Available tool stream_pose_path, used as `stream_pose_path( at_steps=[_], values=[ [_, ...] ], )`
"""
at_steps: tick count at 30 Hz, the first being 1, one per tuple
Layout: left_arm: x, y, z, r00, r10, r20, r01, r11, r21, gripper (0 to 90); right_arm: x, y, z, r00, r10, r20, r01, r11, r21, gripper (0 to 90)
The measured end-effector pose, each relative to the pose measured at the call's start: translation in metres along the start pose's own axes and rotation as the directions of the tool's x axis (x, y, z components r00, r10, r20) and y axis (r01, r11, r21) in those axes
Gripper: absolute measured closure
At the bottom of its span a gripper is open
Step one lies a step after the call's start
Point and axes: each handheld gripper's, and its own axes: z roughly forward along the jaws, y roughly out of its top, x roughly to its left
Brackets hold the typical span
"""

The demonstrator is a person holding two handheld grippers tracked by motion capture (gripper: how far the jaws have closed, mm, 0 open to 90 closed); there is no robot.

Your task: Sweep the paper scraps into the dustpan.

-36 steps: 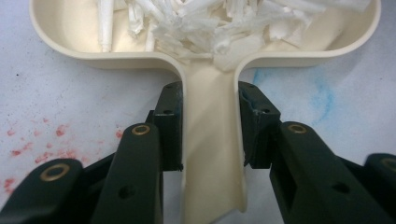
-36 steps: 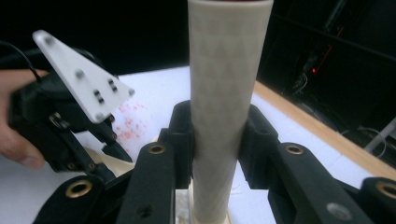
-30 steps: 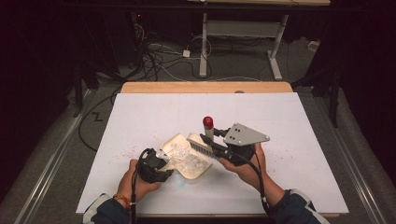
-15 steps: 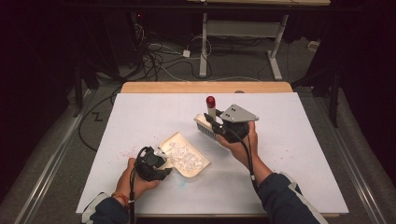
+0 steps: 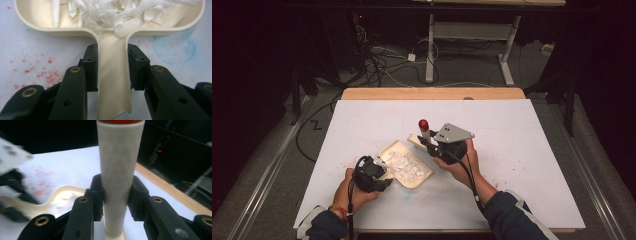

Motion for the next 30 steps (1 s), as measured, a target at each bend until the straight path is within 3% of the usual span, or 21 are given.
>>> stream_pose_path(
  at_steps=[1, 3, 9, 13, 15, 17, 20, 24, 26, 30],
  values=[
    [0.0, 0.0, 0.0, 1.0, -0.001, 0.0, 0.001, 1.0, 0.0, 63.5, 0.004, 0.003, -0.006, 0.9991, 0.018, -0.037, -0.019, 1.0, -0.008, 70.7],
    [-0.001, -0.001, 0.0, 1.0, -0.005, -0.001, 0.005, 1.0, -0.003, 63.5, 0.005, 0.004, -0.009, 0.998, 0.027, -0.057, -0.028, 0.999, -0.015, 70.7],
    [-0.002, 0.0, 0.0, 1.0, -0.006, -0.008, 0.006, 1.0, 0.001, 63.5, 0.003, 0.014, -0.031, 0.9959, 0.049, -0.076, -0.054, 0.996, -0.068, 70.6],
    [-0.002, -0.001, 0.0, 0.9999, -0.011, -0.003, 0.011, 0.9999, -0.002, 63.5, -0.004, 0.019, -0.042, 0.9978, 0.045, -0.048, -0.049, 0.995, -0.086, 70.6],
    [-0.001, -0.001, 0.0, 0.9999, -0.013, 0.0, 0.013, 0.9999, -0.004, 63.5, -0.007, 0.019, -0.044, 0.9989, 0.04, -0.023, -0.041, 0.996, -0.078, 70.7],
    [-0.001, -0.001, 0.0, 0.9999, -0.014, 0.001, 0.014, 0.9999, -0.003, 63.5, -0.008, 0.016, -0.043, 0.9996, 0.005, 0.026, -0.004, 0.999, -0.055, 70.6],
    [-0.001, -0.001, 0.0, 0.9999, -0.015, -0.003, 0.015, 0.9999, -0.004, 63.5, -0.01, 0.012, -0.038, 0.9992, -0.005, 0.039, 0.006, 1.0, -0.027, 70.6],
    [-0.001, -0.001, 0.0, 0.9999, -0.015, -0.002, 0.015, 0.9999, -0.004, 63.5, -0.004, 0.002, -0.027, 1.0, -0.001, 0.001, 0.001, 0.999, 0.034, 70.6],
    [-0.001, -0.001, 0.0, 0.9999, -0.015, -0.003, 0.015, 0.9999, -0.004, 63.4, 0.002, 0.001, -0.026, 0.9993, 0.009, -0.036, -0.008, 1.0, 0.028, 70.6],
    [-0.002, -0.001, 0.0, 0.9998, -0.017, -0.006, 0.017, 0.9998, -0.004, 63.4, 0.015, 0.007, -0.029, 0.9967, -0.023, -0.078, 0.024, 1.0, 0.012, 70.6]
  ],
)
